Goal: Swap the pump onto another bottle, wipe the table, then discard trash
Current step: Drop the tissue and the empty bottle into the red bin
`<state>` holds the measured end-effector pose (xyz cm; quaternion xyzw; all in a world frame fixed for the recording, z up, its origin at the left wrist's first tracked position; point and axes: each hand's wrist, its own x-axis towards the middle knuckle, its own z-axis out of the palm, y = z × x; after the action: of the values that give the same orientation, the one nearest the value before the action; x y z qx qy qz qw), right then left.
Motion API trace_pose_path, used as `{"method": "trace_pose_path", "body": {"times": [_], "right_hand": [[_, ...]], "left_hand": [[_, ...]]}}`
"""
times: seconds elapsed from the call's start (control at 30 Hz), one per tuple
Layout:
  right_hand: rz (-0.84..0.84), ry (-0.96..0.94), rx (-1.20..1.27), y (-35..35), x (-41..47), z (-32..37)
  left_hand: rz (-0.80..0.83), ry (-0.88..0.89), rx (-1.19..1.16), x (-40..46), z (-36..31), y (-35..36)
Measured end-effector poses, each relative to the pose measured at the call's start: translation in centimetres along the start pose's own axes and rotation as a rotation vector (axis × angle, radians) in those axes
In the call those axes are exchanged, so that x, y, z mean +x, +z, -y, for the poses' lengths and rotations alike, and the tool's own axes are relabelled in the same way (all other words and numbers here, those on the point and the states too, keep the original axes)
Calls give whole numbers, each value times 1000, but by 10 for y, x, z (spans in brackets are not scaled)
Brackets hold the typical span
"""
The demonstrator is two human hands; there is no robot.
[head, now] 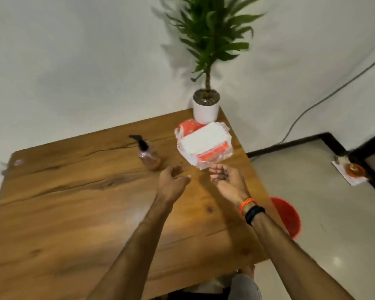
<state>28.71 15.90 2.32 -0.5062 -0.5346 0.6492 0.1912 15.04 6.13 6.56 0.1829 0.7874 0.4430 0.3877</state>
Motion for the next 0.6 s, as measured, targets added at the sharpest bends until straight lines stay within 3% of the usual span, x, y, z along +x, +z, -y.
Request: {"method": "trace_pose_path", "body": {"times": [0.23,0.6], "right_hand": [[145,-96,-313,113,25,37],[223,-83,-459,177,59,70]], "left_hand": [[-216,-127,-121,21,26,-103],[-91,-145,-160,80,17,-121]]}}
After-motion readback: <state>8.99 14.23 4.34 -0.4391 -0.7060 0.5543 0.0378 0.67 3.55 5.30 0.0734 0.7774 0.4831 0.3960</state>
